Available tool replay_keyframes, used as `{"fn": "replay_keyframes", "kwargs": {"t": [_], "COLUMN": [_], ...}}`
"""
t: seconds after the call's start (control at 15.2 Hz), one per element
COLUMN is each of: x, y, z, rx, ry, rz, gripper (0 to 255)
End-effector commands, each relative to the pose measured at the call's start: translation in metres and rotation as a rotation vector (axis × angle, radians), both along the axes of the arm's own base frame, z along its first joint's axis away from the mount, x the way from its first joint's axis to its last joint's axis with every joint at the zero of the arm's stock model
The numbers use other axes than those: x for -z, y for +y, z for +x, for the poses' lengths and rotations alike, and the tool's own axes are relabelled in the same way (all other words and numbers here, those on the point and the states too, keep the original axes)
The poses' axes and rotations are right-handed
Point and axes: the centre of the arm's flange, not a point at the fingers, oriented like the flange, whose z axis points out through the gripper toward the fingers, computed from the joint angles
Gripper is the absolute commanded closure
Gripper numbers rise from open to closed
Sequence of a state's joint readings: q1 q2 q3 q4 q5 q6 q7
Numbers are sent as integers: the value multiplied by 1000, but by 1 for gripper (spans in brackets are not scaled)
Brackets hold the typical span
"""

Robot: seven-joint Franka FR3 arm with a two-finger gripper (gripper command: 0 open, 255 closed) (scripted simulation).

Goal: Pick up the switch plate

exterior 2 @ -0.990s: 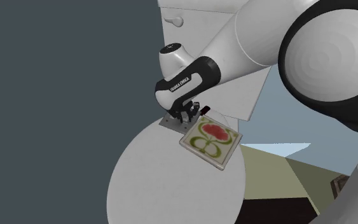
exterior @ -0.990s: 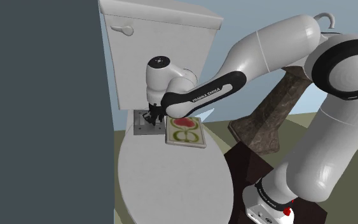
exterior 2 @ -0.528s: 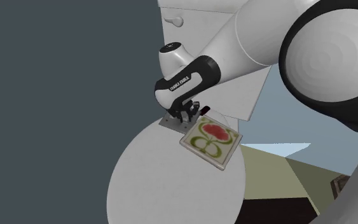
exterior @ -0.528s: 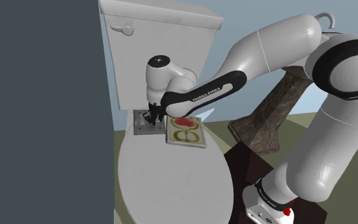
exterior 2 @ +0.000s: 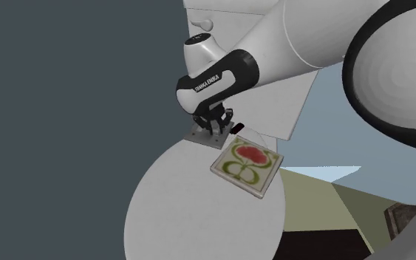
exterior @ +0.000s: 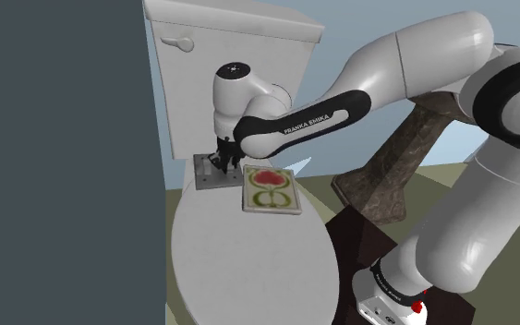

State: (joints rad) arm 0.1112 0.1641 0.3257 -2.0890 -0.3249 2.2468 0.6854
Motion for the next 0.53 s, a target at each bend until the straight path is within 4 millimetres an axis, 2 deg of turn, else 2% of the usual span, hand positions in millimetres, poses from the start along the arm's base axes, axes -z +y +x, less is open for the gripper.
{"fn": "replay_keyframes", "kwargs": {"t": [0.0, 0.33, 0.46], "x": [-10, -36, -37], "y": [0, 0, 0], "z": [0, 0, 0], "rx": [0, 0, 0], "ry": [0, 0, 0], "rz": [0, 0, 0], "gripper": [255, 255, 255]}}
